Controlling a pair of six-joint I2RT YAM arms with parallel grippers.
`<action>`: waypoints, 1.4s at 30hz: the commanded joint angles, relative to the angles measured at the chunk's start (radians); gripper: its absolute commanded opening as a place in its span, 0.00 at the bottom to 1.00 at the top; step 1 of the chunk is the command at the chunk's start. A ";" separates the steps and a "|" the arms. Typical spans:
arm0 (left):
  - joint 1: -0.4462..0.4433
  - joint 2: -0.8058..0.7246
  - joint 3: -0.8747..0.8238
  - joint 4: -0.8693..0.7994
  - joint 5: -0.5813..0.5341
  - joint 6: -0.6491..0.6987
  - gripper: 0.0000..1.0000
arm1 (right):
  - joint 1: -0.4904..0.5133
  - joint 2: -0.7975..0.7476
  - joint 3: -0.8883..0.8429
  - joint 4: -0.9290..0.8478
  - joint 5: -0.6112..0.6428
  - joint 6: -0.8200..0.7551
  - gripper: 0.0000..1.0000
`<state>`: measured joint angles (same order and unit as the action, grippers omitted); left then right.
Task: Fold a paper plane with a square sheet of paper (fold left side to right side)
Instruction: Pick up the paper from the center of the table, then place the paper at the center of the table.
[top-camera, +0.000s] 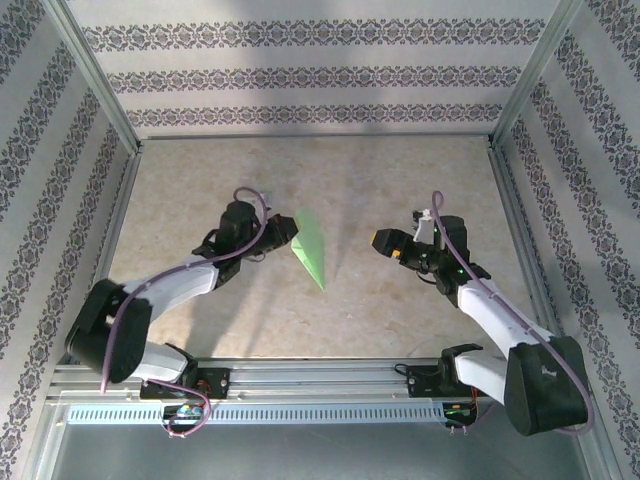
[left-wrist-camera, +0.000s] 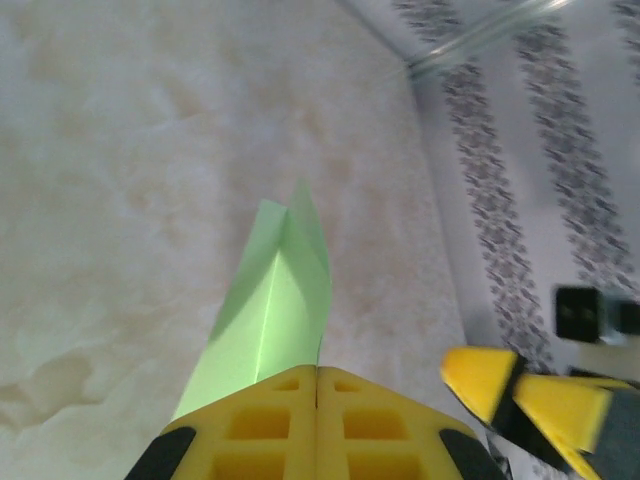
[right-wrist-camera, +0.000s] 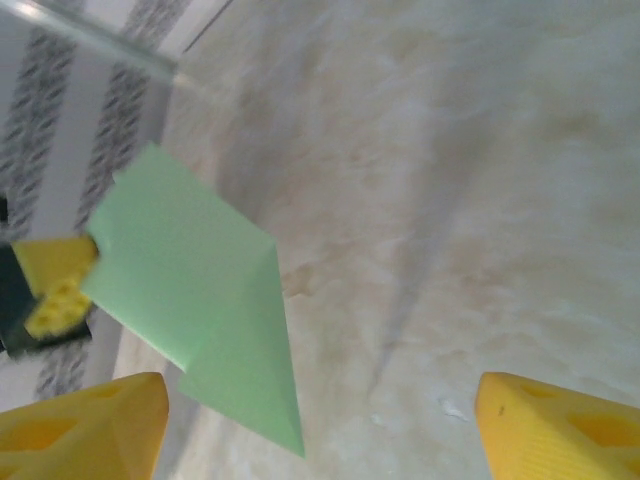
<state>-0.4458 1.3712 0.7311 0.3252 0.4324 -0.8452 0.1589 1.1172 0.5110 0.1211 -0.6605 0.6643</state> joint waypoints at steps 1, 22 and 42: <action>0.035 -0.093 0.057 -0.180 0.161 0.219 0.00 | 0.001 0.030 0.058 0.065 -0.245 -0.126 0.82; 0.057 -0.070 0.141 -0.234 0.496 0.278 0.00 | 0.205 0.203 0.228 0.162 -0.466 -0.155 0.72; 0.059 -0.029 0.128 -0.302 0.489 0.334 0.00 | 0.210 0.273 0.302 0.068 -0.380 -0.186 0.20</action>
<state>-0.3969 1.3308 0.8745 0.0490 0.9089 -0.5484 0.3565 1.3773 0.7792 0.2115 -1.0679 0.5133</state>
